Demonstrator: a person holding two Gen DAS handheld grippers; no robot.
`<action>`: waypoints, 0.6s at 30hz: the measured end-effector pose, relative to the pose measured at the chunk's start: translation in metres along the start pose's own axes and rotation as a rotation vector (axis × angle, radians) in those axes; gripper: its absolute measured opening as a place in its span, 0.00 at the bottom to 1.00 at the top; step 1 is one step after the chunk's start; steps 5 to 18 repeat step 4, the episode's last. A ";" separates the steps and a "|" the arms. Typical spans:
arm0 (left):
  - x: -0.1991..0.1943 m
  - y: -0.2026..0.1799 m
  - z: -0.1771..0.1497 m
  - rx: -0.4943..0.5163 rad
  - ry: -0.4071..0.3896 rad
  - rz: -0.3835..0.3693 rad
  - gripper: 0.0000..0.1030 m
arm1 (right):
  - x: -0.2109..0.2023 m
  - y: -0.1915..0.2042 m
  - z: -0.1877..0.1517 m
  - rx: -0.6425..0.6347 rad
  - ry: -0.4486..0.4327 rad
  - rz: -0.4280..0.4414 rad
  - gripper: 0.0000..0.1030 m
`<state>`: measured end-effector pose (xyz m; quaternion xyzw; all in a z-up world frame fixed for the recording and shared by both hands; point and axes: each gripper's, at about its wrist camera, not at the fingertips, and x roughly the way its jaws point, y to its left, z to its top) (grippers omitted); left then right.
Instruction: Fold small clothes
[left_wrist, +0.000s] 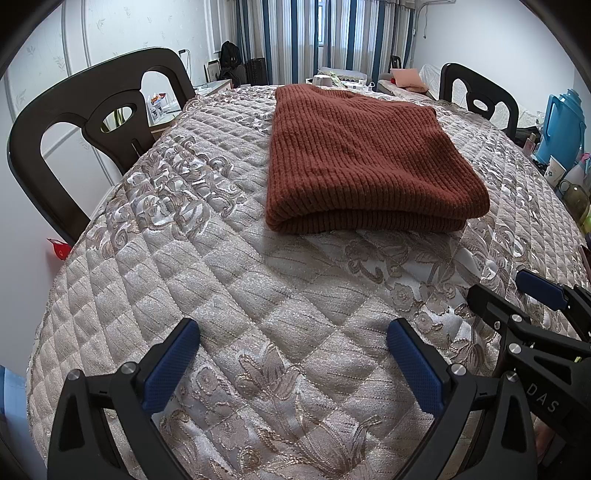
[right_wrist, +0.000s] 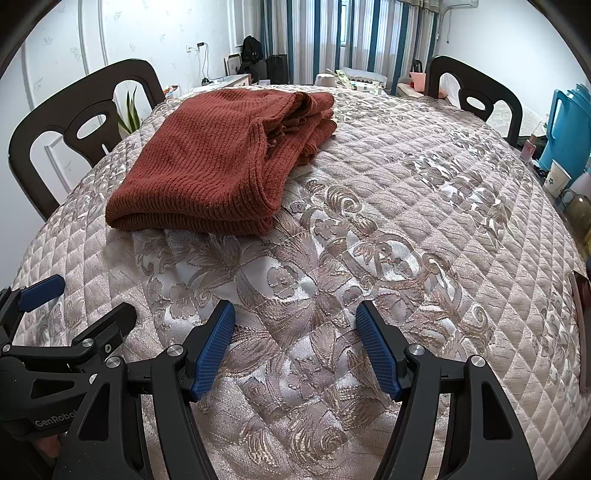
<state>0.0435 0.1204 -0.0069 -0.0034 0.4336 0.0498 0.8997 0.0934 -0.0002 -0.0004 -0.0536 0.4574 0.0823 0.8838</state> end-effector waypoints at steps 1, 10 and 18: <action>0.000 0.000 0.000 0.000 0.000 0.000 1.00 | 0.000 0.000 0.000 0.000 0.000 0.000 0.66; 0.000 0.000 0.000 0.000 0.000 0.000 1.00 | 0.000 0.000 0.000 0.000 0.000 0.000 0.66; 0.000 0.000 0.000 0.000 0.000 0.000 1.00 | 0.000 0.000 0.000 0.000 0.000 0.000 0.66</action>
